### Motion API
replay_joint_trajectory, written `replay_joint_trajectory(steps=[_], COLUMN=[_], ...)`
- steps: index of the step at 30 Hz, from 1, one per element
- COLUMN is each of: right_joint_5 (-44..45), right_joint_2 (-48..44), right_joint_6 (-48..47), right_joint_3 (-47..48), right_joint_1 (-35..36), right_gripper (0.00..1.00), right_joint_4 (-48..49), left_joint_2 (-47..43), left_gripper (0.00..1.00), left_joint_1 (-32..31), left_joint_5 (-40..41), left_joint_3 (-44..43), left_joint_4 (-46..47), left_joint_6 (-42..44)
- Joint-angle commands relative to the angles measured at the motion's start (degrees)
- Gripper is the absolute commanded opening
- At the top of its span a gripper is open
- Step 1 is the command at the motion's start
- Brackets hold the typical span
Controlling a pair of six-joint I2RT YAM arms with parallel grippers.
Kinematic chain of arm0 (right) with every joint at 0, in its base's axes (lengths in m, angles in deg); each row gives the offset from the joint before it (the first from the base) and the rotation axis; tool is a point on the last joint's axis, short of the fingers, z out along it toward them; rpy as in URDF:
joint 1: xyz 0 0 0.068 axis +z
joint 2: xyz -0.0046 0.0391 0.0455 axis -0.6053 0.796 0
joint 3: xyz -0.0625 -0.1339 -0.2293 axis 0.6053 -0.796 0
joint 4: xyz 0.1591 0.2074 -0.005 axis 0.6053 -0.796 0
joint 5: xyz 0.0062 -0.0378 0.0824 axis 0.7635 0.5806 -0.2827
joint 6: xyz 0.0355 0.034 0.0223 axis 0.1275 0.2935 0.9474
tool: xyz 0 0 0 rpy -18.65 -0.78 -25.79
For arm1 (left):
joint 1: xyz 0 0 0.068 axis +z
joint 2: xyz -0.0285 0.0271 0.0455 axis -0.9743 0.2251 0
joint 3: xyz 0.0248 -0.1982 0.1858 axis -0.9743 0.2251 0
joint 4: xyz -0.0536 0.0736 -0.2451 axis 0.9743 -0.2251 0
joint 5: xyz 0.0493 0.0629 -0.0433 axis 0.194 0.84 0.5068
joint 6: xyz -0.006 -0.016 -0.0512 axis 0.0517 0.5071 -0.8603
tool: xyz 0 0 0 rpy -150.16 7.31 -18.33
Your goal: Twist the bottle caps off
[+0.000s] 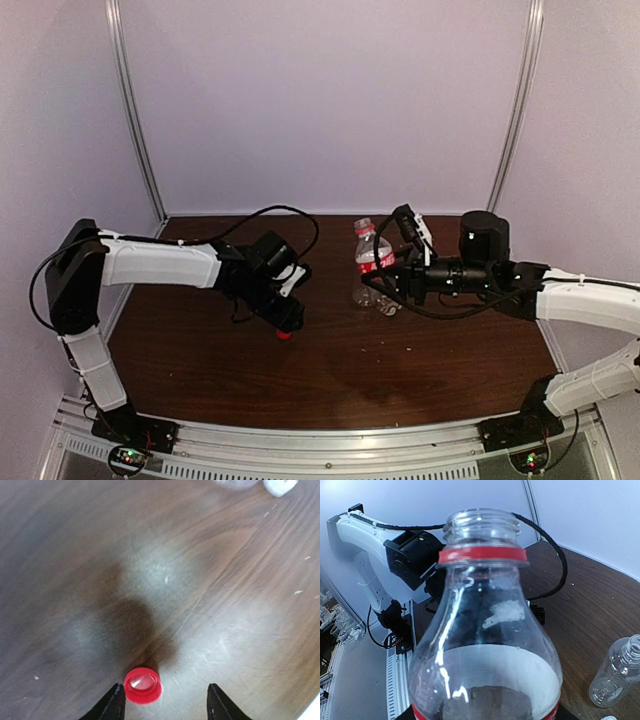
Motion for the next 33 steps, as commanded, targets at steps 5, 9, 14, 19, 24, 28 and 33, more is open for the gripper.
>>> replay_joint_trajectory(steps=[5,9,14,19,24,28,33], right_joint_5=[-1.6,-4.4,-8.1,-10.2,-11.8,-12.3,-12.3], right_joint_2=[-1.8,-1.4,-0.1,1.8,3.6,4.5,5.2], right_joint_6=[-1.6,-1.7,-1.2,-0.5,-0.6,-0.5,-0.1], right_joint_3=[-0.7,-0.8,-0.8,-0.5,0.5,0.8,1.0], right_joint_1=[-0.3,-0.3,0.0,0.7,1.9,2.7,3.3], right_gripper=[0.35,0.36,0.36,0.37,0.36,0.36,0.37], right_joint_4=[1.3,2.8,4.8,7.1,7.6,8.3,8.9], left_joint_2=[-16.3,-22.4,-27.3,-26.2,-23.2,-20.8,-17.6], left_gripper=[0.66,0.73,0.80,0.88,0.91,0.90,0.80], left_joint_1=[-0.1,0.1,0.1,0.1,0.0,-0.3,-0.8], left_joint_5=[-4.5,-12.1,-21.5,-30.8,-35.4,-35.6,-37.4], left_joint_3=[-1.1,-1.2,-0.9,-2.8,-6.2,-8.3,-10.1], left_joint_4=[3.8,7.0,14.5,22.5,25.9,25.8,25.9], left_joint_6=[3.5,4.4,2.5,-0.9,-3.1,-3.7,-5.1])
